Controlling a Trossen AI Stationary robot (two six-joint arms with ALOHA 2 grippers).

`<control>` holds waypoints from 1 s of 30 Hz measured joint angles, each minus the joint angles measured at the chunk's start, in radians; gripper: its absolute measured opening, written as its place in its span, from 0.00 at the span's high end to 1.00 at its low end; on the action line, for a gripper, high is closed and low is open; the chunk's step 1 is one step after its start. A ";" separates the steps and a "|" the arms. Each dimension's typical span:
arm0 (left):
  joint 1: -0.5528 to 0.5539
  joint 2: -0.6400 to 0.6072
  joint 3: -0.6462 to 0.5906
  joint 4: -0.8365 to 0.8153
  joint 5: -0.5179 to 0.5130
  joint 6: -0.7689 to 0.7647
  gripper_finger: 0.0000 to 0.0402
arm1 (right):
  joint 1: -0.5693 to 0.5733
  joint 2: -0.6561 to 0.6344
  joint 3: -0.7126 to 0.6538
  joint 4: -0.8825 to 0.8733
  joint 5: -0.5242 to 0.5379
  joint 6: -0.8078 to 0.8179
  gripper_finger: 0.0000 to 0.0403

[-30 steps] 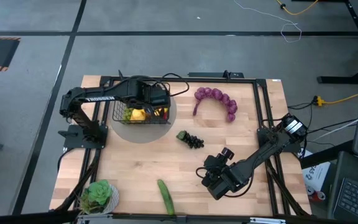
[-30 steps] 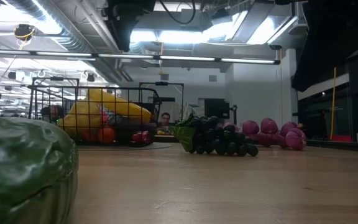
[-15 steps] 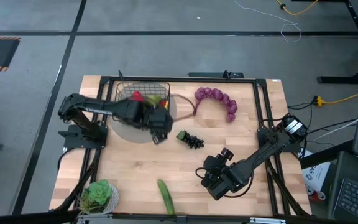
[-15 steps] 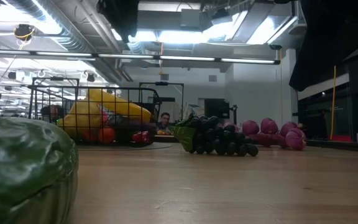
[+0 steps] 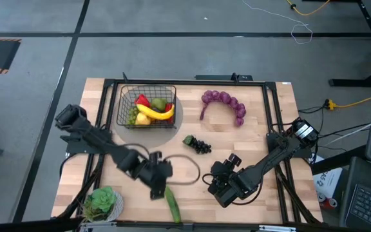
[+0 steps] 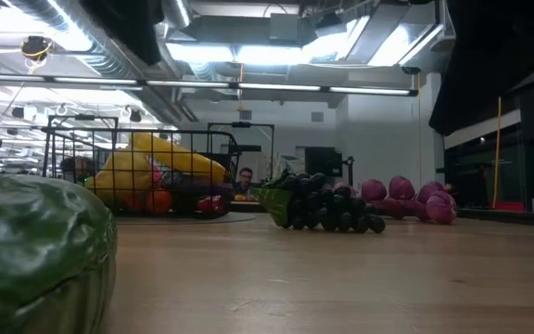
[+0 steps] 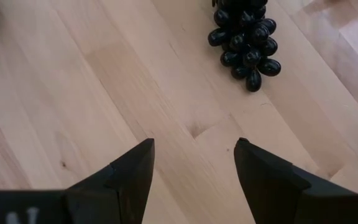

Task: Build produce basket
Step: Put the cucumber into the wire basket

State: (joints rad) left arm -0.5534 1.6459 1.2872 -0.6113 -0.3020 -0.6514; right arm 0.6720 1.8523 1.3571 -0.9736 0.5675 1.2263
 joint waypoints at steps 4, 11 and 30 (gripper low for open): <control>-0.052 0.000 -0.118 0.213 -0.091 0.025 0.48 | 0.000 0.000 0.000 0.022 0.019 0.001 0.45; -0.076 0.000 -0.250 0.314 -0.084 0.015 0.48 | 0.000 0.000 0.000 0.044 0.025 0.000 0.45; -0.086 0.189 -0.261 0.752 0.144 0.475 0.48 | 0.000 0.000 0.000 0.069 0.026 0.001 0.45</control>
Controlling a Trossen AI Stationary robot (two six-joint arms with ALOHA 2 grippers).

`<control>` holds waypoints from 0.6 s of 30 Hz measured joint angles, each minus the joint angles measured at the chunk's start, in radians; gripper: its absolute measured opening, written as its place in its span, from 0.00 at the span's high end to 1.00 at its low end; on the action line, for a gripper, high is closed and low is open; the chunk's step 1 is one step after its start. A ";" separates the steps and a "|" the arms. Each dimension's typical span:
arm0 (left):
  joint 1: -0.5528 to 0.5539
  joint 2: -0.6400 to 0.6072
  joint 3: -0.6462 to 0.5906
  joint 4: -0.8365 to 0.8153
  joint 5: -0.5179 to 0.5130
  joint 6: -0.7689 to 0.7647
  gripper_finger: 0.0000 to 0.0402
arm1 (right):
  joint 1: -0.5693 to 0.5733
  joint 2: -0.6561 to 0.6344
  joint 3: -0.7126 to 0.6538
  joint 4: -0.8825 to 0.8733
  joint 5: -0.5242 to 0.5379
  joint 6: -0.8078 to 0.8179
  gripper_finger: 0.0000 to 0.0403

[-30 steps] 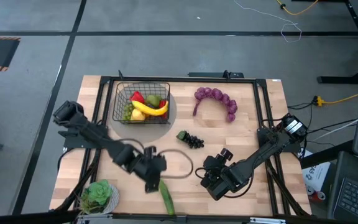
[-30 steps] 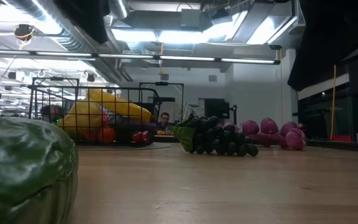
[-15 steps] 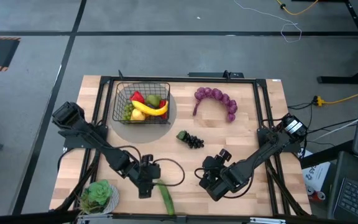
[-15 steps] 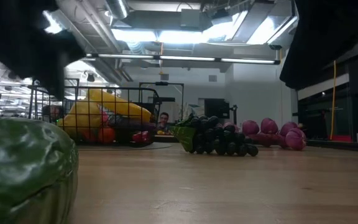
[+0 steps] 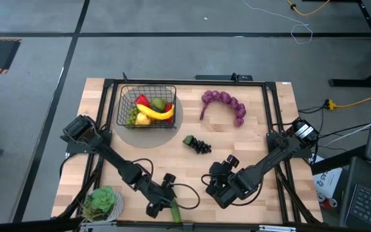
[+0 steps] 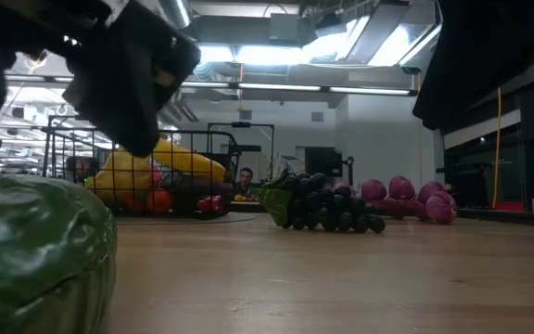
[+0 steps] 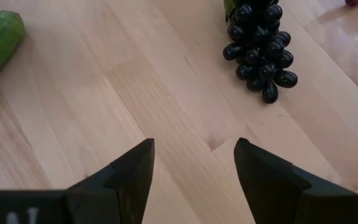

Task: Build produce basket
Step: Put the cucumber into the wire basket

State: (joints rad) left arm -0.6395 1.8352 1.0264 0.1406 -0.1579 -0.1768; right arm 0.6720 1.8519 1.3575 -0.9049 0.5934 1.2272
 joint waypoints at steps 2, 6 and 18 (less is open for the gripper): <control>0.003 0.000 0.000 -0.020 0.015 -0.002 0.48 | 0.000 0.000 0.000 0.001 0.000 0.000 0.45; 0.005 0.000 0.000 -0.085 0.028 -0.004 0.48 | 0.000 0.000 0.000 0.004 -0.001 0.000 0.45; 0.033 0.001 0.000 -0.179 -0.039 -0.031 0.48 | 0.000 0.000 0.000 0.006 -0.001 0.000 0.45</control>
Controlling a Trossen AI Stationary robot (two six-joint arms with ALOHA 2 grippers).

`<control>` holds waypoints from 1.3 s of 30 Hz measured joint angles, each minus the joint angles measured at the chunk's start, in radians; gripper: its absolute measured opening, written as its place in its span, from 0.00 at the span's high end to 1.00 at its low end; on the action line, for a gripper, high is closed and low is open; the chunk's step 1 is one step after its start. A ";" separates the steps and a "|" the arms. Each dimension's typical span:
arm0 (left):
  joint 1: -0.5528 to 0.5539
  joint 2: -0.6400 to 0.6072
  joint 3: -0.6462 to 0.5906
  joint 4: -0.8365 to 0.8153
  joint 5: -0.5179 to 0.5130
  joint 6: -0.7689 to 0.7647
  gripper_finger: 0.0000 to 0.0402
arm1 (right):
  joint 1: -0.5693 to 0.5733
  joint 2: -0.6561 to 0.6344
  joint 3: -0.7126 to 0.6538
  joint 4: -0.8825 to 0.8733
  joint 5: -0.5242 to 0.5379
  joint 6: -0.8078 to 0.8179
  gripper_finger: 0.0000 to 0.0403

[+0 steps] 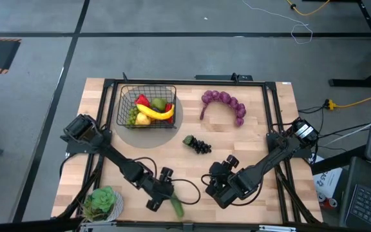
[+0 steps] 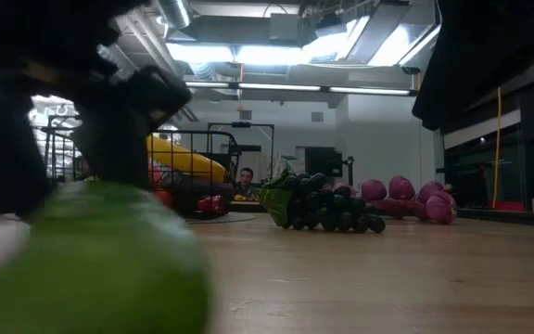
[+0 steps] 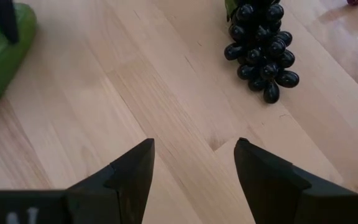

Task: Build produce basket
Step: Put the cucumber into the wire basket

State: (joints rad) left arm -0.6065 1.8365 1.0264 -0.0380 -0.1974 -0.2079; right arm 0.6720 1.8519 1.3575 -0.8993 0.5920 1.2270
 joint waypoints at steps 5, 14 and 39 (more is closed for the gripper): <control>0.039 0.023 -0.001 -0.045 0.007 -0.003 0.48 | 0.000 0.000 0.000 0.001 0.000 0.000 0.45; 0.136 0.029 0.000 -0.054 -0.119 -0.051 0.48 | 0.000 0.000 -0.001 0.010 -0.001 0.000 0.45; 0.258 0.028 0.000 -0.048 -0.055 -0.443 0.78 | 0.000 0.000 -0.001 0.010 0.001 -0.001 0.45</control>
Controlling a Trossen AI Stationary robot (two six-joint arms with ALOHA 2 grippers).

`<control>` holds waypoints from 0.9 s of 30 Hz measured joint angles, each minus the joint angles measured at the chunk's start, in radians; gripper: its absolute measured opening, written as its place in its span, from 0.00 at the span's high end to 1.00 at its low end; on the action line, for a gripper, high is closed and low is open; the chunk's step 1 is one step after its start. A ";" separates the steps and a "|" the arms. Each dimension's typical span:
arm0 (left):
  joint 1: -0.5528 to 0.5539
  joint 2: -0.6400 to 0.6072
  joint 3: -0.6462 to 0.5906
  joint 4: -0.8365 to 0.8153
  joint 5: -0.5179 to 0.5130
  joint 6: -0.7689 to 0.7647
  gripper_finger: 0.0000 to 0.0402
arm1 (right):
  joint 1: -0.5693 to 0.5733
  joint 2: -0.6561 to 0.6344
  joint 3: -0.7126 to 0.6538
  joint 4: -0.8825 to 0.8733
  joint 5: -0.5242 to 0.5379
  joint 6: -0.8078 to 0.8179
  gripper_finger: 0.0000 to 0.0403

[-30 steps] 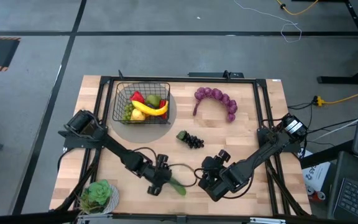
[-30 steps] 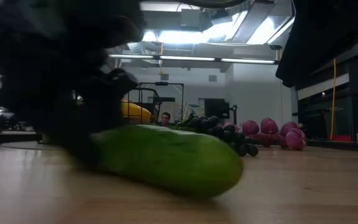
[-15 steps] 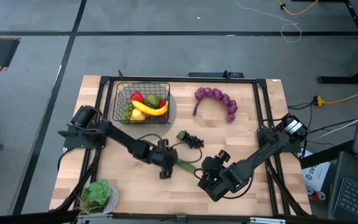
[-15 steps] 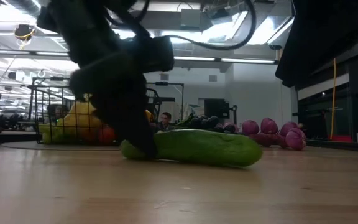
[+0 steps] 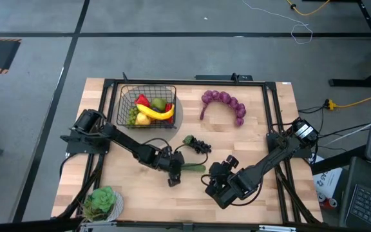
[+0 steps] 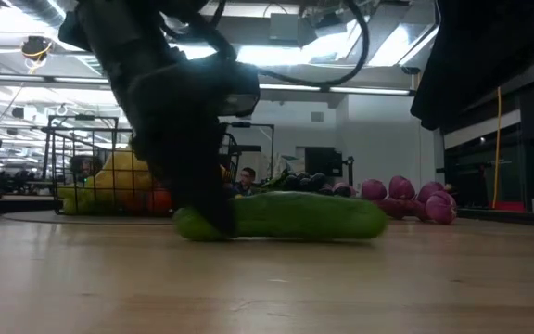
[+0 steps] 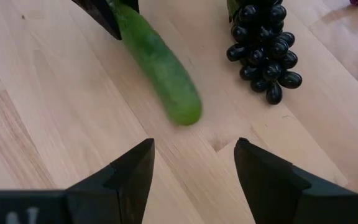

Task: Build produce basket
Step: Put the cucumber into the wire basket

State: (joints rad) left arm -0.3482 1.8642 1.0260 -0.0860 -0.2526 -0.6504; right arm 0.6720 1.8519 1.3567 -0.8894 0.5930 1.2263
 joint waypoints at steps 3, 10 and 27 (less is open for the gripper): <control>0.001 -0.035 0.000 0.023 -0.003 -0.035 0.82 | 0.000 0.000 0.000 0.000 0.000 0.000 0.45; -0.005 -0.210 0.000 -0.023 -0.009 0.037 0.82 | 0.000 0.000 0.000 0.001 0.000 0.000 0.45; 0.164 -0.624 0.001 -0.756 -0.696 0.054 0.81 | 0.000 0.000 0.000 0.007 0.017 -0.001 0.45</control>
State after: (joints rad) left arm -0.1844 1.2402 1.0271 -0.8419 -0.9488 -0.5965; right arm 0.6716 1.8519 1.3567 -0.8822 0.6098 1.2255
